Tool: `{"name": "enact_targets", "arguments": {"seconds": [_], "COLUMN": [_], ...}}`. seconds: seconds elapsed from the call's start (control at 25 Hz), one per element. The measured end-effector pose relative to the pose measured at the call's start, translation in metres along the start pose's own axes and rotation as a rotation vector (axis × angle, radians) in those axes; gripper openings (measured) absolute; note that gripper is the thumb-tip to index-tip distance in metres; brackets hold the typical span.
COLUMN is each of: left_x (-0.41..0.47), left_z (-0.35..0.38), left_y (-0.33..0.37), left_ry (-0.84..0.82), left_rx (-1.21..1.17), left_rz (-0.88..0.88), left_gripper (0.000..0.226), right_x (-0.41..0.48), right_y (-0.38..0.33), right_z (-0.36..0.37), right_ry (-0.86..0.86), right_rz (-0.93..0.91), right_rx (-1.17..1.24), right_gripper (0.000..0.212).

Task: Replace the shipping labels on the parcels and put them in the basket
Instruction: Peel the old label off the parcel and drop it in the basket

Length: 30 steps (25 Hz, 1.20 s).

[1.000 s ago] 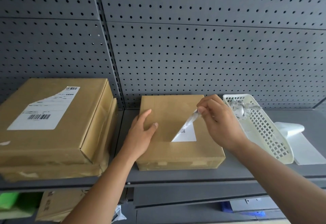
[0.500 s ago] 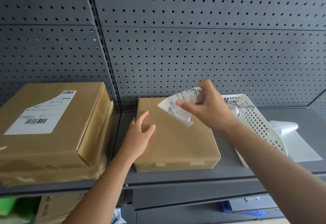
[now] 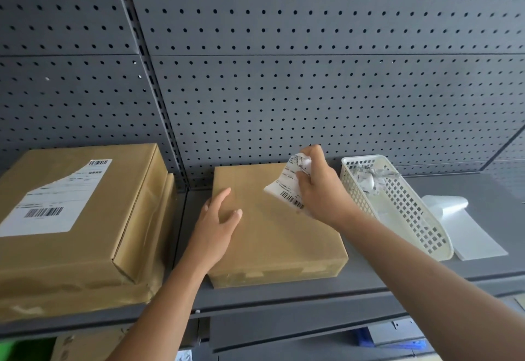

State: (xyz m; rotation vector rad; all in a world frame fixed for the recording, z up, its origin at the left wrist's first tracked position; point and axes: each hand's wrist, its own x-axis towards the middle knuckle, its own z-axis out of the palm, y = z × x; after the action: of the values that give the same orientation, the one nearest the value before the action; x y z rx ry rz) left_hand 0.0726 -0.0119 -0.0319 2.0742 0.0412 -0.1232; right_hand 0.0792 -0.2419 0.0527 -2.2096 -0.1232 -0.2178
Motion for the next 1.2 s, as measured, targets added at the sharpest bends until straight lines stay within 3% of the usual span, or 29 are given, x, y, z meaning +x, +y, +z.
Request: {"name": "enact_targets", "arguments": {"seconds": [0.12,0.2,0.28,0.4,0.52,0.84,0.96,1.12,1.2], "left_x": [0.001,0.002,0.003,0.003,0.003,0.003,0.002,0.001,0.002], "left_z": [0.0,0.0,0.001,0.001,0.001,0.0,0.0,0.0,0.0], "left_y": [-0.002,-0.003,-0.004,-0.003,-0.003,-0.002,-0.002,0.0,0.0], "left_ry": [-0.004,0.001,-0.002,0.001,0.002,-0.004,-0.006,-0.003,-0.004], "left_rx": [-0.008,-0.016,-0.019,-0.025,-0.033,-0.037,-0.038,-0.052,-0.061], "left_rz": [0.013,0.023,0.023,0.017,0.02,0.008,0.01,0.011,0.006], "left_gripper": [0.057,0.057,0.056,0.056,0.056,0.054,0.055,0.054,0.053], "right_x": [-0.001,-0.002,-0.003,-0.002,-0.001,-0.001,0.001,0.003,0.002], "right_y": [0.01,0.013,0.016,0.025,0.023,0.015,0.017,0.022,0.022], "right_z": [0.005,0.004,0.002,0.003,0.003,0.003,0.003,0.002,0.0], "right_ry": [-0.069,-0.184,-0.27,-0.179,-0.086,-0.082,-0.097,-0.1,-0.14], "right_rz": [0.016,0.069,0.043,-0.082,-0.102,0.05,0.003,0.062,0.123], "right_rx": [0.033,0.109,0.039,-0.171,-0.121,0.019,-0.059,-0.049,-0.05], "right_gripper": [0.016,0.044,0.06,0.038,0.017,0.023,0.015,0.025,0.045]}}
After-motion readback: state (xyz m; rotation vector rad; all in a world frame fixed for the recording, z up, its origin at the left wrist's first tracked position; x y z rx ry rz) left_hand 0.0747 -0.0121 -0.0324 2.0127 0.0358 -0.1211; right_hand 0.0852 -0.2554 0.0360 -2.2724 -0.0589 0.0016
